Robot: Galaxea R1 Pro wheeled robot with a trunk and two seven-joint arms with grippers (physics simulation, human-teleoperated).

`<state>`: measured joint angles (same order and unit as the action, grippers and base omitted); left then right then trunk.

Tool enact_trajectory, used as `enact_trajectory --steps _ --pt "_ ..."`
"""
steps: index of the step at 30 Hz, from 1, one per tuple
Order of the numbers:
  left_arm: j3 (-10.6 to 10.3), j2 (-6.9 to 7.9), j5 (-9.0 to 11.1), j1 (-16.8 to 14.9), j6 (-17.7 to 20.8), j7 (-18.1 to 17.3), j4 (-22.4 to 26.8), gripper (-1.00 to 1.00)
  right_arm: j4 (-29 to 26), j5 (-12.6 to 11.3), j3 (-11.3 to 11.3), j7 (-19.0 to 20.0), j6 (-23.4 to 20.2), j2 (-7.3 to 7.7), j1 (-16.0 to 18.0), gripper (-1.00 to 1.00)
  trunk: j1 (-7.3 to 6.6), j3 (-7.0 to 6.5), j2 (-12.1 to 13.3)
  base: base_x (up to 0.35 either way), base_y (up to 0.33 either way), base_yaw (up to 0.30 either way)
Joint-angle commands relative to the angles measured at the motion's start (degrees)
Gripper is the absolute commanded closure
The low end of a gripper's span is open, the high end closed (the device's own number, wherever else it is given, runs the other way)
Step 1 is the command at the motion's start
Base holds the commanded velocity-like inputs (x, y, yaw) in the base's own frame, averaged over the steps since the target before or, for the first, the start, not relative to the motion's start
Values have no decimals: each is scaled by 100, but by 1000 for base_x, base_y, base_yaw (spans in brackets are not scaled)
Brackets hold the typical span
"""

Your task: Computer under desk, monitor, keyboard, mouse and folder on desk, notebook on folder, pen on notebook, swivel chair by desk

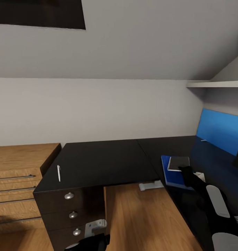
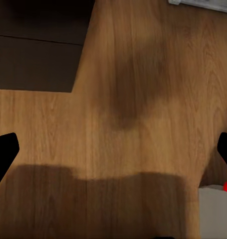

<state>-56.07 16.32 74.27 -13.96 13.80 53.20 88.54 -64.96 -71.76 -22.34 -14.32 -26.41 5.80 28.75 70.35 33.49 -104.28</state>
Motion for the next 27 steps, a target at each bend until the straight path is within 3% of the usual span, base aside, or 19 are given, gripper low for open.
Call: enact_trajectory --steps 1,25,26,27 --pt "-9 3 22 -9 23 32 6 -100 -8 -75 -7 -36 -13 0 2 100 1 7 -3 73 -41 0" --pt "-9 3 43 -6 27 32 -3 -100 -8 -67 10 -36 -2 -35 3 100 1 7 -3 6 -3 0" --pt "-9 3 43 -7 27 32 -4 -100 -8 -67 10 -36 -2 -35 4 -100 1 7 -3 0 0 0" --pt "-9 3 44 -9 27 32 -4 -100 -10 -67 10 -36 -4 -35 1 -100 1 7 -3 0 0 0"
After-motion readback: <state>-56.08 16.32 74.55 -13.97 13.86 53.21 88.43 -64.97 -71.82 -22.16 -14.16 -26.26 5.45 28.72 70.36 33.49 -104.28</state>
